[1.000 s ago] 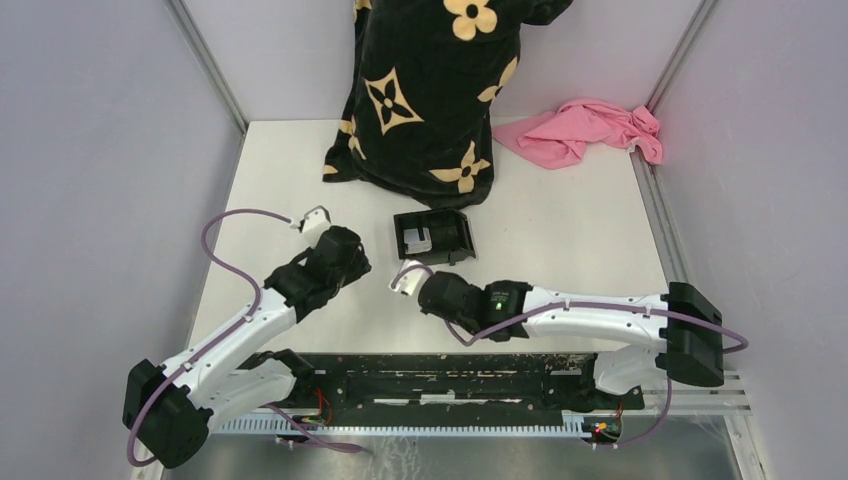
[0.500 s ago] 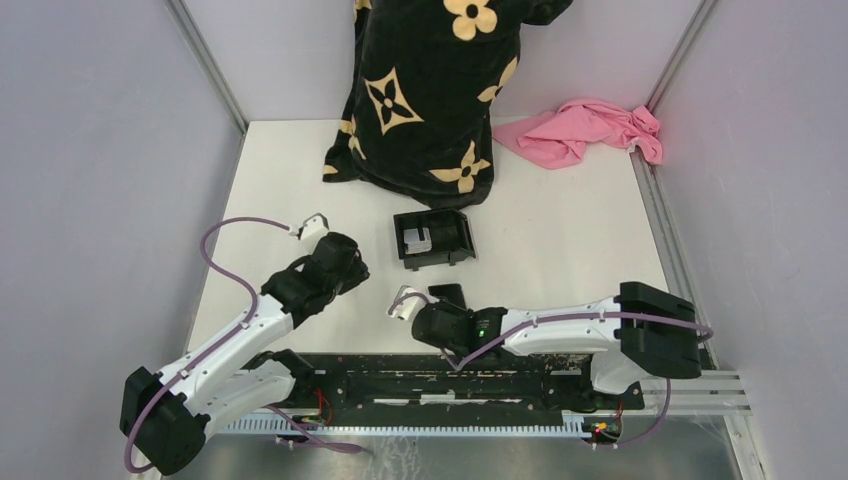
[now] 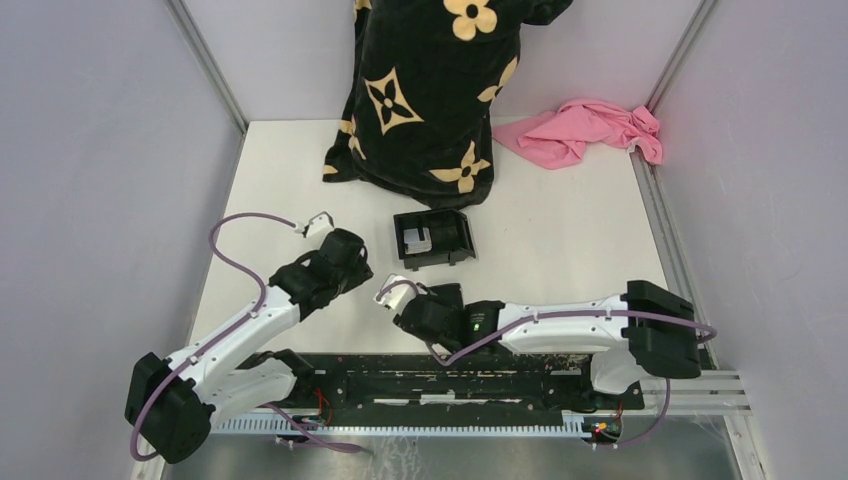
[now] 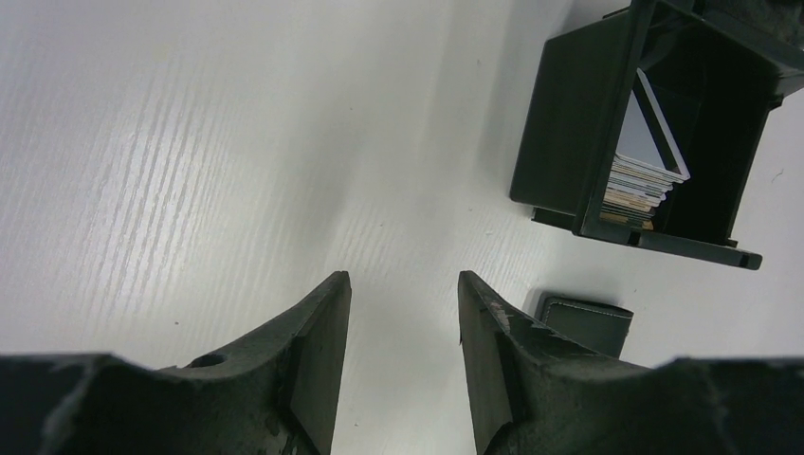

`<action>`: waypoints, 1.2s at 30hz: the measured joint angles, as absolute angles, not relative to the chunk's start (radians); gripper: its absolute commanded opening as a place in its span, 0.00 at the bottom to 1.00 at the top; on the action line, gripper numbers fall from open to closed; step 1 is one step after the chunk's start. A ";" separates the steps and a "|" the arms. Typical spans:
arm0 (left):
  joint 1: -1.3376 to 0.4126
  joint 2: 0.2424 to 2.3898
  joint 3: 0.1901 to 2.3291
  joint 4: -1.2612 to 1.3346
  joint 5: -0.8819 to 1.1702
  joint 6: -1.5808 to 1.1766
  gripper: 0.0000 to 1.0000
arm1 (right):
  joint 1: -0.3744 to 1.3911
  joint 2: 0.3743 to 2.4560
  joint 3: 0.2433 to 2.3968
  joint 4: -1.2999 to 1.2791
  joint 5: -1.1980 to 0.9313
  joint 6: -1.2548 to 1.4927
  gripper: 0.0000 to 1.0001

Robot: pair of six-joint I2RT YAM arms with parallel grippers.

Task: Put the credit cards into the card holder
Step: Place the card holder at the center of the board, then open the card holder at the center of the board.

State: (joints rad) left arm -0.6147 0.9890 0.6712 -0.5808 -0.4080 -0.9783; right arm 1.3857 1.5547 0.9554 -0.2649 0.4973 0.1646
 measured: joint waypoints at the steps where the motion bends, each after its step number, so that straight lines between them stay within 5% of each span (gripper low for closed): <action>1: -0.615 0.994 0.674 -0.579 -0.407 -0.978 0.53 | 1.386 1.538 0.960 -0.271 0.500 0.172 0.52; 12: -0.762 1.084 0.737 -0.510 -0.357 -0.949 0.54 | 1.196 1.323 0.889 -0.334 0.511 0.413 0.64; 36: -1.050 1.525 0.979 -0.484 -0.285 -0.750 0.56 | 0.848 1.262 0.573 -0.184 0.048 0.732 0.65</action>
